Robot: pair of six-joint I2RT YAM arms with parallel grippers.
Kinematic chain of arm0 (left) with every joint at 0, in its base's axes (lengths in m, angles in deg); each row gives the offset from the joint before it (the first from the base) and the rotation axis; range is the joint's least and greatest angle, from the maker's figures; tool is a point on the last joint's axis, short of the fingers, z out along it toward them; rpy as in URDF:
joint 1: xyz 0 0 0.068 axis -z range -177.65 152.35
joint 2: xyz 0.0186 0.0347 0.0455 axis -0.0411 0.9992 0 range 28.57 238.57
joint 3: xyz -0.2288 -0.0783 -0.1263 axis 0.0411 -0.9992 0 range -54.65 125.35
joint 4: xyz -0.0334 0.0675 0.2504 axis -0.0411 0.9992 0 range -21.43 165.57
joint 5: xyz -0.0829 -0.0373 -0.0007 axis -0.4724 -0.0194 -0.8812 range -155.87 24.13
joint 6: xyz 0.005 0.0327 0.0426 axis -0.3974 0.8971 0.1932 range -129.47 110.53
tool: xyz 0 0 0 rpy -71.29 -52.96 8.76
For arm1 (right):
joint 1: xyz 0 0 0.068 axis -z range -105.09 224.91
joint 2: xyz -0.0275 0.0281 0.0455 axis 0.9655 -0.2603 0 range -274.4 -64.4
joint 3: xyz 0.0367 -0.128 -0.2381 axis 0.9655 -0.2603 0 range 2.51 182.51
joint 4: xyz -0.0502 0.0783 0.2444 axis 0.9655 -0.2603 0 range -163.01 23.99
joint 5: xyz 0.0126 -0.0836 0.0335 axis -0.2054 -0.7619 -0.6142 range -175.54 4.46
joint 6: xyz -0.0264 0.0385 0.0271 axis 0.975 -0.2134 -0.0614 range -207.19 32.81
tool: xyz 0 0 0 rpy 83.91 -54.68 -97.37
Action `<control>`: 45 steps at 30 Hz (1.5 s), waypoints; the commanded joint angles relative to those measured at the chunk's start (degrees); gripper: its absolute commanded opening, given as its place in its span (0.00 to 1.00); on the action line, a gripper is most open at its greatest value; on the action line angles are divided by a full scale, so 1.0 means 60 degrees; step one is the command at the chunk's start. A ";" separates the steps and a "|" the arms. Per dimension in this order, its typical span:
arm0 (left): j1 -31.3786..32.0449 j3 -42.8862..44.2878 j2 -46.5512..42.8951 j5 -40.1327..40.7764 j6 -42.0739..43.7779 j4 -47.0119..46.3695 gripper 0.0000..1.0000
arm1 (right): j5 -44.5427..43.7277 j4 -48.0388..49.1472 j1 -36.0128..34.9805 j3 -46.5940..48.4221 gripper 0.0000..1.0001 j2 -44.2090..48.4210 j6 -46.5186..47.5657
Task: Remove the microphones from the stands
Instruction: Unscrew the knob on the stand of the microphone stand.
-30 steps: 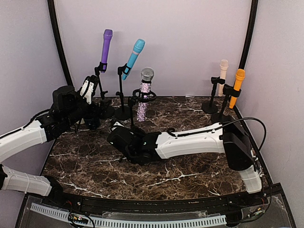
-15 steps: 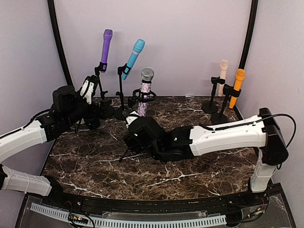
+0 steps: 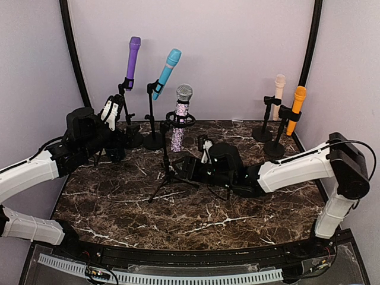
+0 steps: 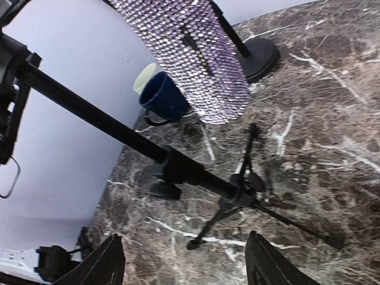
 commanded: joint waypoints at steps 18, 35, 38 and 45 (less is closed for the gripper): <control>0.0079 -0.0094 -0.0263 0.0100 0.0146 -0.0145 0.89 | 0.2213 0.2788 0.0543 0.0780 0.53 -0.1748 -0.3414; 0.0085 -0.0095 -0.0267 0.0121 0.0179 -0.0160 0.89 | 0.2132 0.2657 0.0723 0.1294 0.34 -0.2263 -0.3606; 0.0091 -0.0095 -0.0273 0.0106 0.0189 -0.0159 0.89 | 0.2118 0.2664 0.0749 0.1321 0.32 -0.2307 -0.3616; 0.0092 -0.0095 -0.0296 0.0107 0.0190 -0.0160 0.89 | 0.2164 0.2671 0.0786 0.1380 0.29 -0.2416 -0.3640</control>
